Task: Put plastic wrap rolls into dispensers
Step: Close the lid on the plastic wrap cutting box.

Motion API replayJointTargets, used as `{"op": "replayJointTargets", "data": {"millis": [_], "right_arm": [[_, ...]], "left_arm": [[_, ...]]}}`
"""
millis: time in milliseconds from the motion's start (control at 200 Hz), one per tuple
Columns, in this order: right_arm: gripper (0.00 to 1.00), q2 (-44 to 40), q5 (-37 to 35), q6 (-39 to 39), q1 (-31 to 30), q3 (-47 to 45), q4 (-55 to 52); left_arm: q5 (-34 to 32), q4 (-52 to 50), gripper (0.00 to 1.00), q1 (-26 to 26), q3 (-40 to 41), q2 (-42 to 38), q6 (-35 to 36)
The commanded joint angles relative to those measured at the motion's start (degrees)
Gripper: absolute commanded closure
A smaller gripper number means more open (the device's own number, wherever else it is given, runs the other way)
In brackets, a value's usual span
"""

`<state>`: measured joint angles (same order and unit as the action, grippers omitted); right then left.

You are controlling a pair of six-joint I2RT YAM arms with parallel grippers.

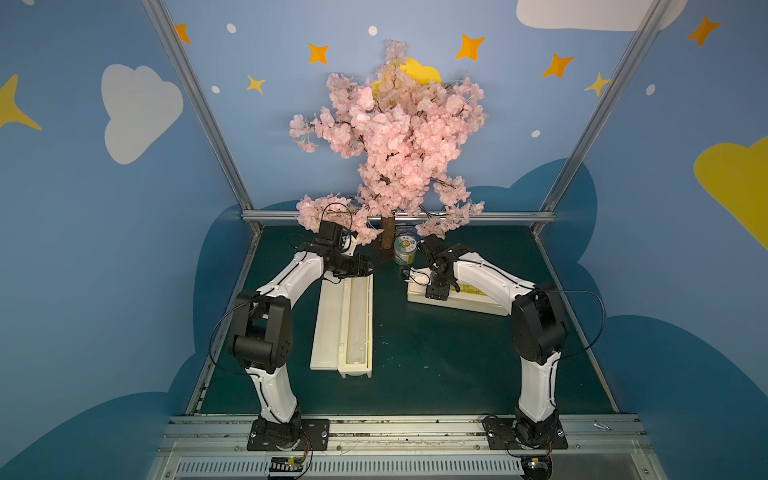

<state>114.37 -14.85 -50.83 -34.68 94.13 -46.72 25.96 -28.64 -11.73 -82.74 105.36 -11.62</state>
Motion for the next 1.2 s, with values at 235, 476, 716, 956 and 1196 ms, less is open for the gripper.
{"op": "replayJointTargets", "data": {"millis": [235,476,716,956,1196], "right_arm": [[0.25,-0.59,-3.84,-1.56,-0.70,-0.26,2.83],[0.24,-0.10,-4.40,-1.49,-0.58,0.34,3.21],[0.23,0.77,-3.87,-0.82,-0.22,0.71,2.60],[0.17,1.44,-4.65,0.55,0.09,1.93,2.70],[0.13,1.47,-3.28,1.26,0.55,3.63,2.08]], "left_arm": [[0.66,-1.06,0.24,0.21,-0.32,0.46,-0.08],[0.62,-1.24,0.24,0.15,-0.32,0.37,0.01],[0.76,-1.39,0.24,0.21,-0.66,0.55,-0.09],[0.93,-1.33,0.23,0.21,-1.01,0.77,-0.22],[1.19,-1.24,0.00,0.21,-1.02,0.81,-0.45]]}}
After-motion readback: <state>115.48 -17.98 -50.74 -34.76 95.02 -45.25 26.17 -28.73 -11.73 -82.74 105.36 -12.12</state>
